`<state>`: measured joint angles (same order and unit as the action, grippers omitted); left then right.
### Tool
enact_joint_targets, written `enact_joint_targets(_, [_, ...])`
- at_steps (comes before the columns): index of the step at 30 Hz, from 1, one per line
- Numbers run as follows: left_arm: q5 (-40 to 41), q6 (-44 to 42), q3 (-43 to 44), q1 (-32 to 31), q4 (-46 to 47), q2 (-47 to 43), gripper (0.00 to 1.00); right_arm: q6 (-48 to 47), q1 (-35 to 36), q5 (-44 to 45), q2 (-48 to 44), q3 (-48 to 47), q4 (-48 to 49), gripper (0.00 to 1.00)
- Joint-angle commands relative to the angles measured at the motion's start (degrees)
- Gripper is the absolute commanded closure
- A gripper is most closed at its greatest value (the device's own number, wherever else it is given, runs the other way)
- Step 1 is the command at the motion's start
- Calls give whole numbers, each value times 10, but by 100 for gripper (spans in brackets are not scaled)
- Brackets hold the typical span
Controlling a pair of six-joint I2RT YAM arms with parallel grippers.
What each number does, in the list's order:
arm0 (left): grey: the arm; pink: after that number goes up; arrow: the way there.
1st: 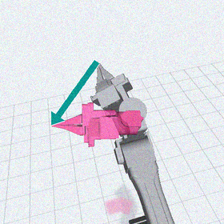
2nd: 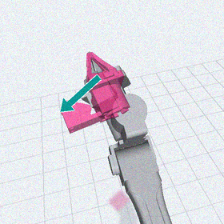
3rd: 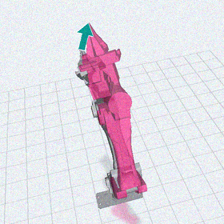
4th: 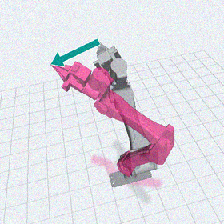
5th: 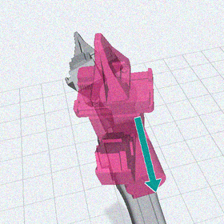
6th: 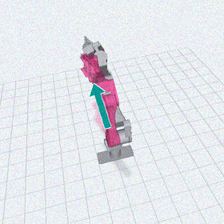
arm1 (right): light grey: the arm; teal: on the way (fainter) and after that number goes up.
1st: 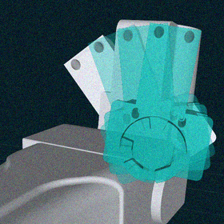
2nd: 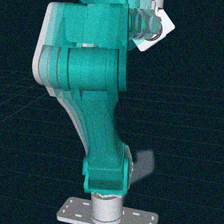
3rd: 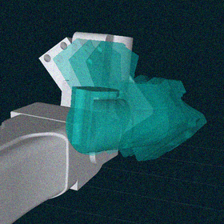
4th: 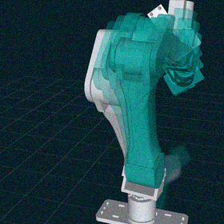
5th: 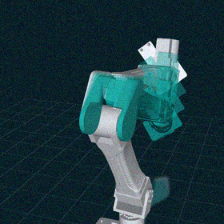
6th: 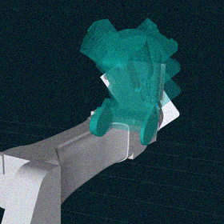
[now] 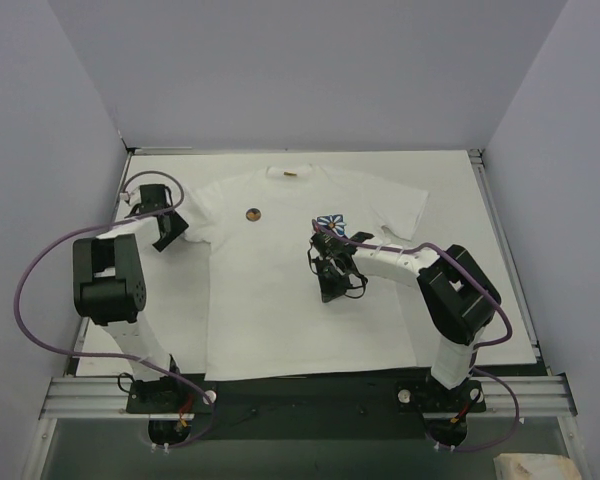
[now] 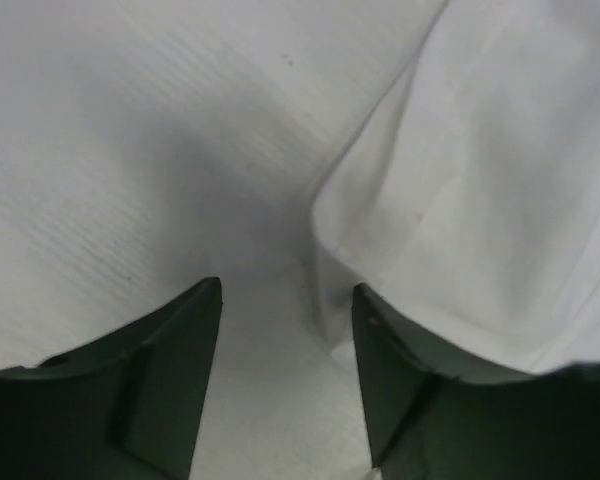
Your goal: Pin the brooch onto the clothing
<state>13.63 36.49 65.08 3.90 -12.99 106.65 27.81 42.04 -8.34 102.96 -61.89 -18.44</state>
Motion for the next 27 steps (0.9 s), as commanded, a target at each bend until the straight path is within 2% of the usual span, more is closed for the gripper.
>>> enact_joint_targets(1, [-62,41,-44,19,66,-44,29,-3,4,11,25,12,-40,100])
enact_joint_targets(4, [-62,38,-54,17,75,-72,24,-2,4,11,19,11,-42,100])
enact_joint_targets(9, [-76,17,-45,3,75,-112,24,-2,5,16,1,1,-43,100])
enact_joint_targets(12, [-52,5,-40,-23,68,-130,28,-4,3,38,-9,-13,-43,100])
enact_joint_targets(15, [-27,-14,-37,-64,77,-142,38,-9,-7,65,-10,-42,-42,100])
enact_joint_targets(16, [-22,-19,-25,-74,75,-133,46,-11,-19,72,-8,-58,-42,100])
enact_joint_targets(18, [-25,-31,-5,-88,68,-114,54,-17,-35,82,-2,-73,-35,100])
enact_joint_targets(19, [-29,-32,18,-90,65,-89,76,-17,-56,96,0,-88,-34,100])
enact_joint_targets(21, [-44,-36,41,-91,57,-59,97,-20,-85,98,4,-97,-18,100])
enact_joint_targets(22, [-45,-37,68,-91,51,-28,100,-16,-99,103,4,-98,-11,100])
enact_joint_targets(25, [-48,-41,101,-90,29,23,100,2,-162,137,1,-101,33,100])
enact_joint_targets(27, [-51,-43,120,-87,16,42,100,22,-202,196,7,-111,43,100])
